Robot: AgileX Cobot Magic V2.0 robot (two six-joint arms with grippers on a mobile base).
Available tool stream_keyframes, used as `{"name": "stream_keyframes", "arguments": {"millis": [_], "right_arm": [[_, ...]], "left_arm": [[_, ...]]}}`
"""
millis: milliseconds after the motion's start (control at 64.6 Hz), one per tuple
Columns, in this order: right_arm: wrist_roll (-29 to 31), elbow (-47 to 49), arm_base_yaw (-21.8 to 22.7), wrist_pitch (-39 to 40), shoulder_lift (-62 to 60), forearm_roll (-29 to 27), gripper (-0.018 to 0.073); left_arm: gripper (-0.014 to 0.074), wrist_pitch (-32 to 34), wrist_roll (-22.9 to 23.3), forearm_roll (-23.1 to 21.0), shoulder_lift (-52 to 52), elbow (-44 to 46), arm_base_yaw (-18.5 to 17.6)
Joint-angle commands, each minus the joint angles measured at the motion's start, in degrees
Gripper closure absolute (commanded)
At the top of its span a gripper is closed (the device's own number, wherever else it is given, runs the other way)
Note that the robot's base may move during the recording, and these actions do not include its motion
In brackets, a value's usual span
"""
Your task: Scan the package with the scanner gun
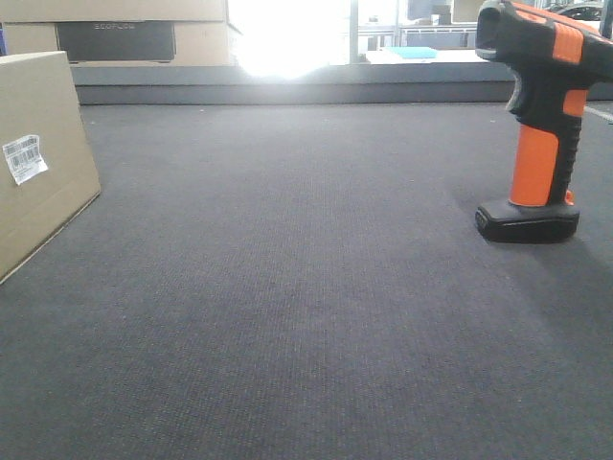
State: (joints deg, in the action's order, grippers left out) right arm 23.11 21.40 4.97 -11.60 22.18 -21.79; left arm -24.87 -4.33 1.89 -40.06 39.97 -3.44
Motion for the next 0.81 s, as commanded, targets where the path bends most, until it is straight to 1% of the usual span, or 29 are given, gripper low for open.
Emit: {"name": "stream_keyframes", "arguments": {"millis": [0,155,263,403,604,790], "right_arm": [[-0.07,-1.54,0.31,0.21,-4.77,0.55,0.0711],[-0.07,-2.2,0.31,-2.86,-12.01,0.55,0.0711],[-0.07,-2.2,0.31,-3.6,-15.34,0.55,0.0711],[-0.07,-2.2,0.31,-3.6,-16.66,0.55,0.0711],[-0.07,-2.2,0.31,-3.86,-16.76,0.55,0.0711],[-0.07,-2.2,0.31,-3.86,-16.76,0.55,0.0711]], "left_arm": [[0.0708,6.66,0.49,0.16,4.8,-3.99,-0.25],[0.0708,12.93,0.49,0.16,13.07,-9.51,-0.25],[0.0708,14.77,0.49,0.16,17.33,-11.68,-0.25],[0.0708,14.89,0.49,0.16,20.72,-12.57,-0.25],[0.0708,13.69,0.49,0.16,21.03,-12.57,-0.25],[0.0708,13.89,0.49,0.16,21.03,-12.57,-0.25]]}}
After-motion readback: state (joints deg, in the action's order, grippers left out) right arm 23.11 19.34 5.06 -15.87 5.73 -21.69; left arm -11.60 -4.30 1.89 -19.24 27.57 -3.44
